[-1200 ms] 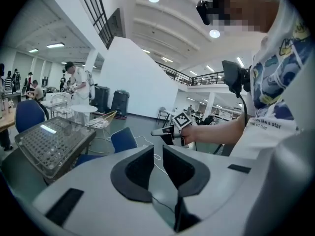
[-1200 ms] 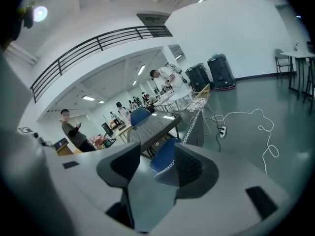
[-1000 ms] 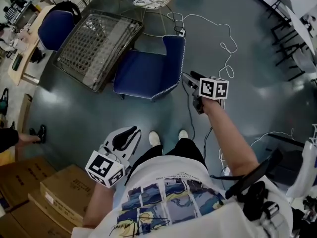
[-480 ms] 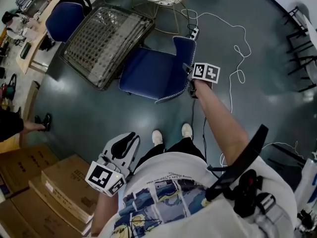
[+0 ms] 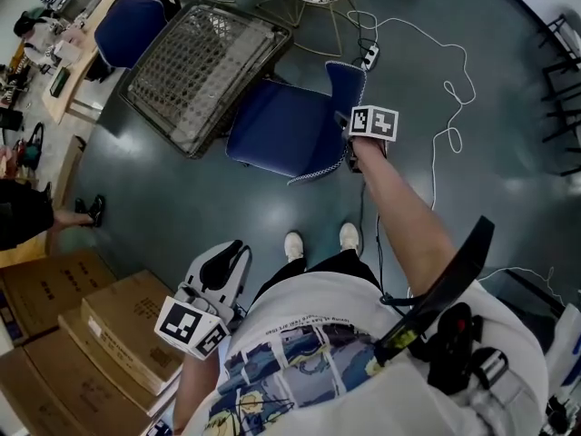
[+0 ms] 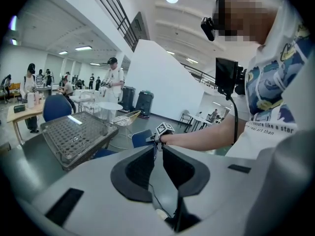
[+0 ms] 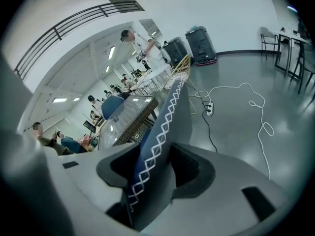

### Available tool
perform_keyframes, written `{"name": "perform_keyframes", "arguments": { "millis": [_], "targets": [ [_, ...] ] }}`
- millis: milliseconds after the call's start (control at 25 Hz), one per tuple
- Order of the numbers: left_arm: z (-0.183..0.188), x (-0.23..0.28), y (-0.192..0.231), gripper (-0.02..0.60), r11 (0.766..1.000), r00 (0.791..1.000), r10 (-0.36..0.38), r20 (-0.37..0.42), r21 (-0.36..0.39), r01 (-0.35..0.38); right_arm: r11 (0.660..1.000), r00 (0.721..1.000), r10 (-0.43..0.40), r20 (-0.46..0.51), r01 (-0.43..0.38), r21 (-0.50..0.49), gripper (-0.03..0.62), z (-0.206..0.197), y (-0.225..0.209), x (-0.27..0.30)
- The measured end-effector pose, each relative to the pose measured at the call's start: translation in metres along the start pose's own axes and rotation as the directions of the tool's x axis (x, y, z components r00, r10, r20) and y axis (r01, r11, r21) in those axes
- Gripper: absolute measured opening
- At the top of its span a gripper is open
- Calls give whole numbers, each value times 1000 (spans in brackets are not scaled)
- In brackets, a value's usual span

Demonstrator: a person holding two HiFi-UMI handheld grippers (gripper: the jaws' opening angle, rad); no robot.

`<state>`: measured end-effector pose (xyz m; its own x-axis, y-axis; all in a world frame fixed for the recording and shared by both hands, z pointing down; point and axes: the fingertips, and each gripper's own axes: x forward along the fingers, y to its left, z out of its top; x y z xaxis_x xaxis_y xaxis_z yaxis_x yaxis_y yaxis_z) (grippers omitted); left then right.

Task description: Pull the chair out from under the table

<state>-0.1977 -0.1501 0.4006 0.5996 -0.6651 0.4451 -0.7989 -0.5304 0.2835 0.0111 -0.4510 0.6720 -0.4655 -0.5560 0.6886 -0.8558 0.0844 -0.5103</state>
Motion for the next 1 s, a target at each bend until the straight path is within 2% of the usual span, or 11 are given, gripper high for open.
{"name": "perform_keyframes", "arguments": {
  "millis": [240, 480, 720, 1000],
  "targets": [
    [7, 11, -12, 40, 1000, 1000, -9, -8, 3, 9, 996, 999, -26, 25, 23, 89, 143, 6, -4, -2],
    [8, 16, -23, 40, 1000, 1000, -17, -14, 11, 17, 979, 996, -63, 60, 50, 199, 101, 11, -31, -17],
    [5, 21, -26, 40, 999, 999, -34, -19, 15, 34, 969, 992, -105, 76, 85, 231, 91, 12, -63, -38],
    [13, 41, -42, 40, 995, 995, -93, -22, 41, 94, 960, 986, -140, 89, 113, 257, 89, 5, -102, -72]
  ]
}}
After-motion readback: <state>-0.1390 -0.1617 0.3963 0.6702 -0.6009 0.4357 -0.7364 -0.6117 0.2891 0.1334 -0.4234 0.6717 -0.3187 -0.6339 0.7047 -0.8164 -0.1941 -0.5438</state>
